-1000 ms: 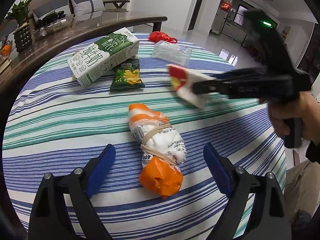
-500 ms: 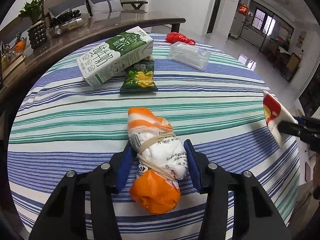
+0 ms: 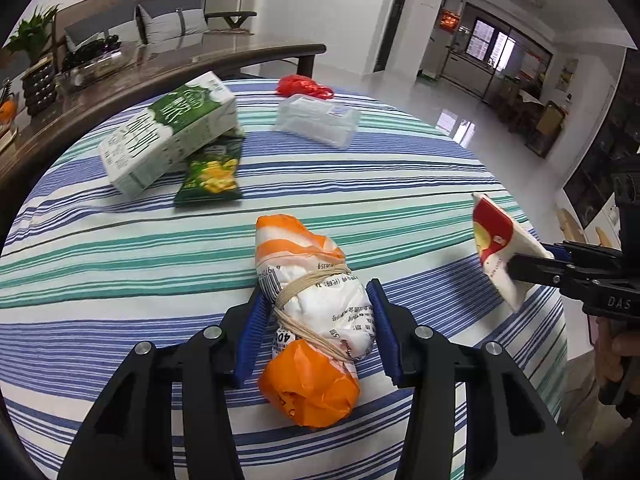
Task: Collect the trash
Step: 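Carry the bundle and paper cup over the blue wastebasket and open both tools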
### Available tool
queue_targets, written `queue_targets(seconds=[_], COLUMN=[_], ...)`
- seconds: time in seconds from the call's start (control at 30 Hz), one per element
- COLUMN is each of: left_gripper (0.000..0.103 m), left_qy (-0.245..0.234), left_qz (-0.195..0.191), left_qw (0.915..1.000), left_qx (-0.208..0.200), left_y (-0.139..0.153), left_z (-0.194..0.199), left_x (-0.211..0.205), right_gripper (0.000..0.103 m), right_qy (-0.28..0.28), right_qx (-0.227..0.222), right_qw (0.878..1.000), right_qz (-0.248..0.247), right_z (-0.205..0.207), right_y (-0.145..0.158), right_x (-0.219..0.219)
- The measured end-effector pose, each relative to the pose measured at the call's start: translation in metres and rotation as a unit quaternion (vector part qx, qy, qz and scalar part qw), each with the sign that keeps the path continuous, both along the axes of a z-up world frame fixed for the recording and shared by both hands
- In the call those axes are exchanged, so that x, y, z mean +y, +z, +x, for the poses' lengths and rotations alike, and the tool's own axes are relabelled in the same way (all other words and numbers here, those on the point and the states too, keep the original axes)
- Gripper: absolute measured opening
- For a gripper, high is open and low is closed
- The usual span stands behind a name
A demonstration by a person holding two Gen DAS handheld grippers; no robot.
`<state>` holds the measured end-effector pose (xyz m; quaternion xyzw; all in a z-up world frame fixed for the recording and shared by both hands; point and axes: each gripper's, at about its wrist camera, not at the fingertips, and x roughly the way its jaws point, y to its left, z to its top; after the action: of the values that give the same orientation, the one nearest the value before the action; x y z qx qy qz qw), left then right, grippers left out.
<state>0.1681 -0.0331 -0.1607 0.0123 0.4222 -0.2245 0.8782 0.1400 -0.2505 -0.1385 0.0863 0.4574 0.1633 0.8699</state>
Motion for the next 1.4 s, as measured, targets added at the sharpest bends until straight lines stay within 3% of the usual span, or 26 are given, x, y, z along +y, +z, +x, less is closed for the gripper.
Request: queue_targets(seconds=[0.57,0.87,1.0,1.1,1.23,1.4], left_gripper=[0.048,0.048,0.048,0.048,0.048,0.048], left_qy=[-0.027,-0.068,-0.082,-0.11,-0.159,-0.225], left_qz=[-0.011,-0.033,-0.042,-0.059,-0.091,-0.088], left_qw=[0.9996,0.9971,0.9958,0.9922,0.983,0.9701], left_qx=[-0.004,-0.005,0.002,0.001,0.016,0.024], left_y=[0.006,0.015,0.022,0.035,0.051,0.053], left_z=[-0.007,-0.018,-0.025,-0.033,-0.043,-0.065], left_x=[-0.023,-0.047,-0.075,-0.11,-0.176,-0.275], right_gripper=[0.035,0.035,0.035,0.035,0.035,0.035], right_qy=[-0.01,-0.037,-0.066,-0.105,-0.178,-0.243], right_qx=[0.001,0.005,0.011,0.01,0.031,0.055], right_qw=[1.0,0.999,0.996,0.994,0.984,0.969], right_qz=[0.014,0.04,0.056,0.031,0.003,-0.012], right_z=[-0.005,-0.013,-0.021,-0.031,-0.048,-0.069], right_y=[0.001,0.005,0.011,0.016,0.01,-0.008], right_x=[-0.008,-0.04,-0.089,-0.143,-0.232,-0.317])
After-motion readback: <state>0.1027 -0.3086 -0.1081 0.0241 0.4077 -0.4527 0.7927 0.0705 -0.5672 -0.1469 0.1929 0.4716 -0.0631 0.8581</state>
